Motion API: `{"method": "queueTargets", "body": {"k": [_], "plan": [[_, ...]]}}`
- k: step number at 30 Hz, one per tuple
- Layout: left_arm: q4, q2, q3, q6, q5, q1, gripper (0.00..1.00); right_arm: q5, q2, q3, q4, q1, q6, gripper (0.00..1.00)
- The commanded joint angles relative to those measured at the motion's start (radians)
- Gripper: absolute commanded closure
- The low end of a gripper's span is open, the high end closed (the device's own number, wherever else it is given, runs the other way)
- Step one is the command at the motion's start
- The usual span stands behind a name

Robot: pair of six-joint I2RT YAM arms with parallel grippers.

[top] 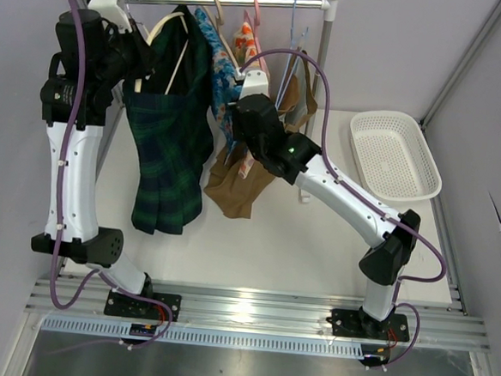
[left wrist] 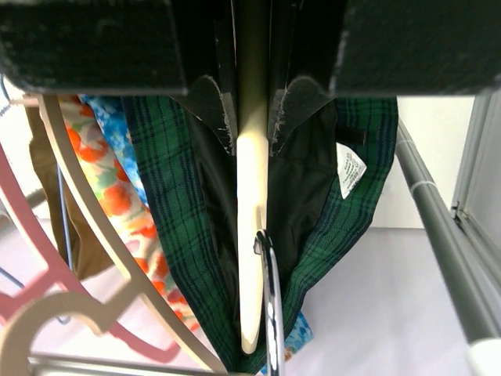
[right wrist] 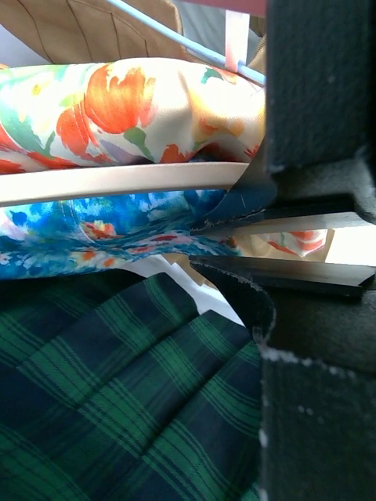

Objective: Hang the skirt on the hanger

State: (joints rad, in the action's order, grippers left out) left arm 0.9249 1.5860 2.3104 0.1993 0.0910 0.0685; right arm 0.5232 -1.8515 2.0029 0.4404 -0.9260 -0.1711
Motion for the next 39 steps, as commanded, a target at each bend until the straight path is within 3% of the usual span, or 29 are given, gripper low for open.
{"method": "queueTargets", "body": {"k": [1,10,19,39], "plan": [[-0.195,-0.011,0.078,0.037,-0.062,-0.012,1.00,-0.028,0.026,0.050,-0.012,0.019,-0.011,0.79],[-0.232,0.015,0.046,0.020,-0.174,-0.012,1.00,-0.058,0.023,0.062,-0.009,0.027,-0.038,0.80],[-0.241,0.115,0.121,-0.032,-0.158,-0.012,1.00,-0.066,0.008,0.083,-0.002,0.033,-0.045,0.80],[-0.319,0.181,0.136,-0.106,-0.145,-0.012,1.00,-0.107,0.008,0.051,-0.022,0.046,-0.070,0.82]]}}
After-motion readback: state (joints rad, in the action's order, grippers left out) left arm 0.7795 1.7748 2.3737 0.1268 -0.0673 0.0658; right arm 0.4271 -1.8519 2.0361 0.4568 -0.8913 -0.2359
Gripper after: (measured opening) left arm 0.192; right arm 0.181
